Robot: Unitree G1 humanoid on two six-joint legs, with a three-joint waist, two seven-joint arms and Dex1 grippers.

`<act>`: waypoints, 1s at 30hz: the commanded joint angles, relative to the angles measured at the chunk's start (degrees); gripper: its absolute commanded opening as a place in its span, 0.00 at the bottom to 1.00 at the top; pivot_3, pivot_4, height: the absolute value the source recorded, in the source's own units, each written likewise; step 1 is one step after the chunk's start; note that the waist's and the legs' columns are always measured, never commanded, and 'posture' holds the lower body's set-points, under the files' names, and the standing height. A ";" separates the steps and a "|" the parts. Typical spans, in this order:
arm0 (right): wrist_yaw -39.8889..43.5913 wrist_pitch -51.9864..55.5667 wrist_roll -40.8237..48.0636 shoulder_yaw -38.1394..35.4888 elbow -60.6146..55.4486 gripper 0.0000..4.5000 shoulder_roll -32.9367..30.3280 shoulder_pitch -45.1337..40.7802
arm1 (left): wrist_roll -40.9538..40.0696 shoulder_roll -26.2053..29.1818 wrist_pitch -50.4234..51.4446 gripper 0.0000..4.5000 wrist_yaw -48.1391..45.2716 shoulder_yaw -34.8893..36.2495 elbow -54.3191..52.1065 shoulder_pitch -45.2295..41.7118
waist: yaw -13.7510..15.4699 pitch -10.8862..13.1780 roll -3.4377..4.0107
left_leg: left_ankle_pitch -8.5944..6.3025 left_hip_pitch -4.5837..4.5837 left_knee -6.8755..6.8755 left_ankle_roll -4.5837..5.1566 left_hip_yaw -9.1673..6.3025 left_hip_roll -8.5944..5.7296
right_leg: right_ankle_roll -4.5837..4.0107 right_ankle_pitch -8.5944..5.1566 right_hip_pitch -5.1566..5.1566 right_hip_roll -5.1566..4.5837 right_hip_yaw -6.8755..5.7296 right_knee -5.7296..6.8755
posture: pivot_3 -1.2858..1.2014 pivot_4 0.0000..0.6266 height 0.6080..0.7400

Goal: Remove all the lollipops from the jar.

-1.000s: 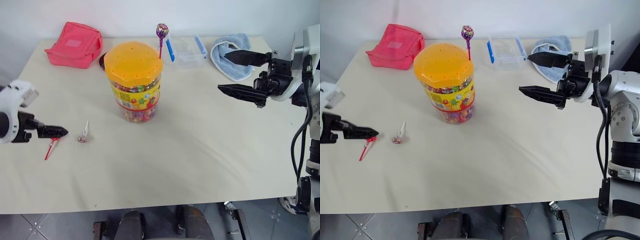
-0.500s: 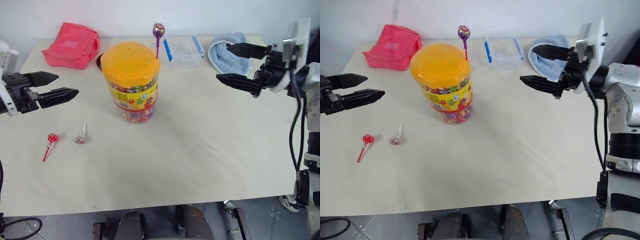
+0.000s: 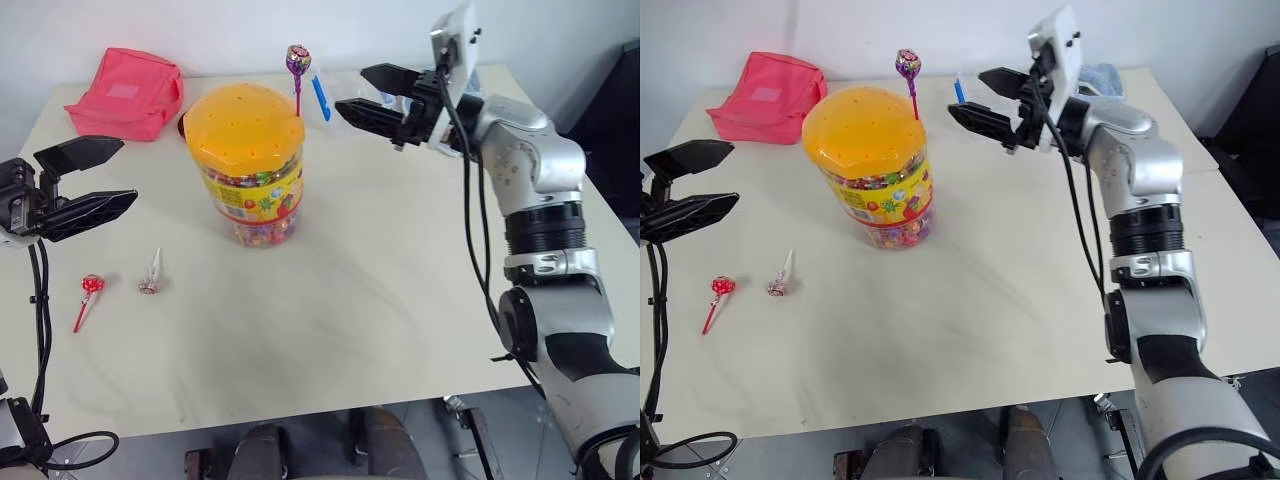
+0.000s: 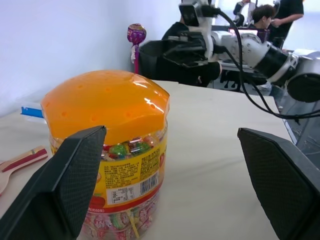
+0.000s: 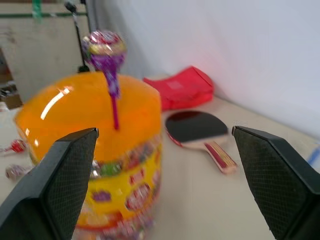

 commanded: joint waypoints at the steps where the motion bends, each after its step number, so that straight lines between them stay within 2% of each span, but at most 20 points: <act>1: 1.50 -2.22 0.15 -0.38 2.44 1.00 2.84 -4.50 | 0.14 0.14 -2.45 0.99 0.18 -0.12 0.22 -0.93 | -0.43 0.00 0.00 | 0.00 0.00 -0.01 0.00 -0.01 0.00 | 0.00 0.00 0.00 0.00 0.00 0.00 | 0.52 0.24 1.00; 6: 3.77 -5.01 -1.11 -0.25 9.60 1.00 7.14 -9.08 | -0.79 -0.55 -3.17 0.99 0.98 0.01 -0.48 -0.80 | -1.48 -0.01 -0.01 | 0.00 0.01 -0.04 0.00 -0.03 0.00 | 0.00 0.00 0.00 0.01 -0.01 0.01 | 0.52 0.24 1.00; 14: 4.64 -8.89 -4.22 -0.37 18.76 1.00 10.72 -13.51 | 0.79 1.81 -4.74 0.99 2.75 1.90 0.67 1.24 | -2.80 -0.03 -0.05 | 0.00 0.01 -0.09 0.00 -0.07 0.01 | 0.00 0.00 0.00 0.00 -0.02 0.01 | 0.52 0.24 1.00; 19: 4.55 -9.80 -5.14 -0.78 21.05 0.66 11.98 -15.24 | 0.43 2.67 -5.07 1.00 3.06 3.14 0.21 3.03 | -3.56 -0.03 -0.05 | 0.00 0.02 -0.11 0.00 -0.10 0.01 | 0.00 0.00 0.00 -0.01 -0.02 0.01 | 0.52 0.24 1.00; 28: 3.03 -11.75 -5.26 -2.44 22.05 0.00 12.57 -17.91 | 0.05 2.38 -5.61 1.00 3.78 3.96 -0.05 4.22 | -3.68 -0.03 -0.05 | 0.00 0.02 -0.11 0.00 -0.11 0.02 | 0.00 0.00 0.00 -0.01 -0.01 0.01 | 0.52 0.24 1.00; 30: 2.53 -12.43 -5.44 -2.87 22.24 0.00 12.37 -18.54 | 0.04 2.40 -5.79 1.00 3.68 4.13 0.16 4.46 | -3.75 -0.03 -0.04 | 0.00 0.02 -0.12 0.00 -0.11 0.02 | 0.00 0.00 0.00 -0.01 -0.01 0.01 | 0.52 0.24 1.00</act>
